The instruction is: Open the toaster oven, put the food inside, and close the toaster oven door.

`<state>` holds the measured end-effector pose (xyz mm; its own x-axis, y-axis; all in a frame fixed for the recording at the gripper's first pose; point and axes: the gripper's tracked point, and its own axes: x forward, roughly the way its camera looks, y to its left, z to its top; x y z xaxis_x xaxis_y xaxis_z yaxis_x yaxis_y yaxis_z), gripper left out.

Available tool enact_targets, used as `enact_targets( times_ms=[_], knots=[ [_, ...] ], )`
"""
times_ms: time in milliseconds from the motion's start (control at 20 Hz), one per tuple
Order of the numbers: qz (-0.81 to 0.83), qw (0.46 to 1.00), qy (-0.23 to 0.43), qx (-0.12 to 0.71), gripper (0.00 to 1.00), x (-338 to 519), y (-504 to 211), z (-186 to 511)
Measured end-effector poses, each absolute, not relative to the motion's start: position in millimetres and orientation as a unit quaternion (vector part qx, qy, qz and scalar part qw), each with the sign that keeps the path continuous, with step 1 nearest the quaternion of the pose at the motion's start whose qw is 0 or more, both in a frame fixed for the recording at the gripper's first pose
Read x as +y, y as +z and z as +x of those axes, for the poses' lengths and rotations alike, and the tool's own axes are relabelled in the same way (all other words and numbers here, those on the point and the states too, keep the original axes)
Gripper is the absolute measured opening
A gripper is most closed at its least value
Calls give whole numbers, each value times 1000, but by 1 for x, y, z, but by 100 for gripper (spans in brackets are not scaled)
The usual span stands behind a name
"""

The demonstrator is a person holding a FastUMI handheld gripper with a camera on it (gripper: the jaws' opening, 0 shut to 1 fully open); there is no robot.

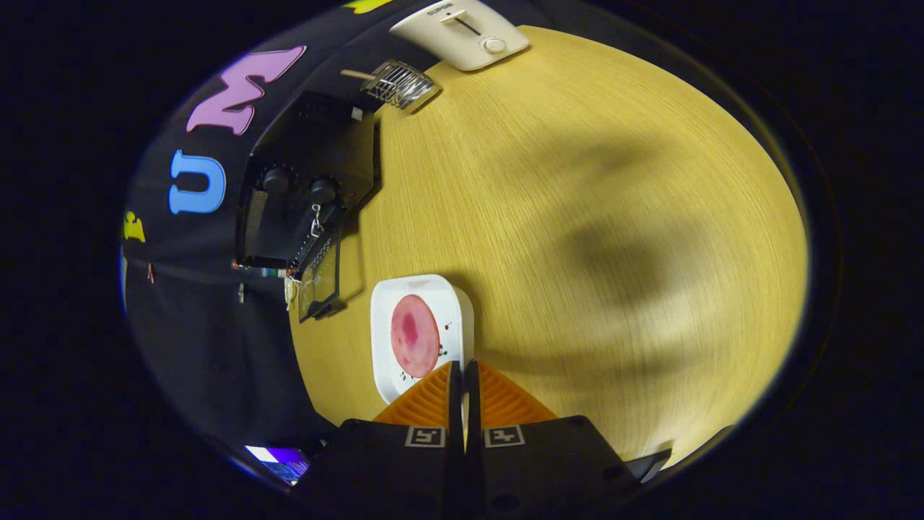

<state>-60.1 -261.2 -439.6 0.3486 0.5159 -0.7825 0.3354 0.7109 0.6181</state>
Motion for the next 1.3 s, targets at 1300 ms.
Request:
enact_targets(
  times_ms=[1300],
  knots=[
    [669, 664, -191, 274, 5, -15, -364, 93]
  ],
)
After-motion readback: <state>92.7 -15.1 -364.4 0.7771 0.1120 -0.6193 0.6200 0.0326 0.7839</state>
